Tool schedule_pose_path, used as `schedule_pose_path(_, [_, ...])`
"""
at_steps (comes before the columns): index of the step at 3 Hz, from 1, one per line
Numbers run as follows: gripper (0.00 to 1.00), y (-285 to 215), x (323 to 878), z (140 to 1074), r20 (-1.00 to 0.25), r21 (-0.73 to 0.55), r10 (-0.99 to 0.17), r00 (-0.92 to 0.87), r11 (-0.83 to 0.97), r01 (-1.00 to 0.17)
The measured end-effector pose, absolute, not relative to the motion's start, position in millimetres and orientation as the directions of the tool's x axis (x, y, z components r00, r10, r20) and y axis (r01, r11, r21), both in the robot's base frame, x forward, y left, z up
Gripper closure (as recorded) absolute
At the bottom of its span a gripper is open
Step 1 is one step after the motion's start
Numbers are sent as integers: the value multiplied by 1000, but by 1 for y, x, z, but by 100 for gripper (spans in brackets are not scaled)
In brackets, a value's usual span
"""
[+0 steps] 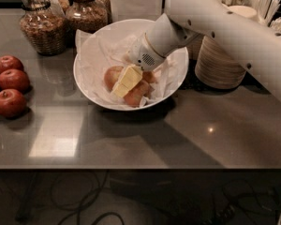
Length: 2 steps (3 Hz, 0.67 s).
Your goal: Pick apple from white bowl
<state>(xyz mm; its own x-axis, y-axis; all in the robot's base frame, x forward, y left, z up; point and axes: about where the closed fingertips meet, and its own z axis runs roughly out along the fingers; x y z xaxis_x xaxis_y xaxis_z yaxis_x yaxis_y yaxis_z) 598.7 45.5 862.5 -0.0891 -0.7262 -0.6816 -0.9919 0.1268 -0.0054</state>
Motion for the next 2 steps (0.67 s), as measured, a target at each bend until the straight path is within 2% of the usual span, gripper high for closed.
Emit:
schedule_pose_path(1, [42,45,599,868,-681,-5,-726,-89,127,-992])
schedule_pose_path(2, [42,46,599,872,-681,-5,-726,-89,127,-992])
